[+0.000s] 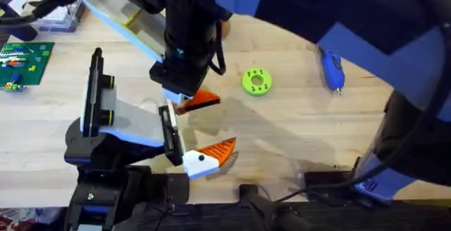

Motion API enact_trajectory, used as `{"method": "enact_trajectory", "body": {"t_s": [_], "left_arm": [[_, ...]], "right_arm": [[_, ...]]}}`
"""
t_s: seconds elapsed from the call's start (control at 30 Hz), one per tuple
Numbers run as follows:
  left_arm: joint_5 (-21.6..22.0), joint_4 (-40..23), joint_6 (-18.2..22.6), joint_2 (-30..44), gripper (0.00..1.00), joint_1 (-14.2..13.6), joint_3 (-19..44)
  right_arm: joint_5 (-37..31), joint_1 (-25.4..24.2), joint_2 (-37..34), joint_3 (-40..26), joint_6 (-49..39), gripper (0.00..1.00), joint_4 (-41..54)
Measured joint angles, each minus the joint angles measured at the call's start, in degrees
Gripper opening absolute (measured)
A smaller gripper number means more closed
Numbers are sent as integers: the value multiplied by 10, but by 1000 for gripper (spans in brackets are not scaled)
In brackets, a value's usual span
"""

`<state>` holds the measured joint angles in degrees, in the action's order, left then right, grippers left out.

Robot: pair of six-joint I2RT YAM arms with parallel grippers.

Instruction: Pick up the gripper from the table and insert it into the empty holder that is missing its gripper. Then pick up a screw, insert it into the mounting hole, and use the screwdriver to tighten it. Finally, clean up the table by picking up the vegetable and placing it into the bucket.

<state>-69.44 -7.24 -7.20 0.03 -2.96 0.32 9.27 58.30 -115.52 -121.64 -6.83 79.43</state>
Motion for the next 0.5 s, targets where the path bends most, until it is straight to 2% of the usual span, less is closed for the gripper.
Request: {"method": "enact_trajectory", "body": {"t_s": [0.3, 0.37, 0.4, 0.5], "left_arm": [[0, 0, 0, 0, 986, 0, 0], [0, 0, 0, 0, 986, 0, 0], [0, 0, -1, 0, 986, 0, 0], [0, 0, -2, 0, 986, 0, 0]], "right_arm": [[0, 0, 0, 0, 0, 23, 1], [0, 0, 0, 0, 3, 185, 2], [-1, 0, 0, 0, 2, 308, 2], [-16, -4, 0, 0, 1, 779, 10]]}}
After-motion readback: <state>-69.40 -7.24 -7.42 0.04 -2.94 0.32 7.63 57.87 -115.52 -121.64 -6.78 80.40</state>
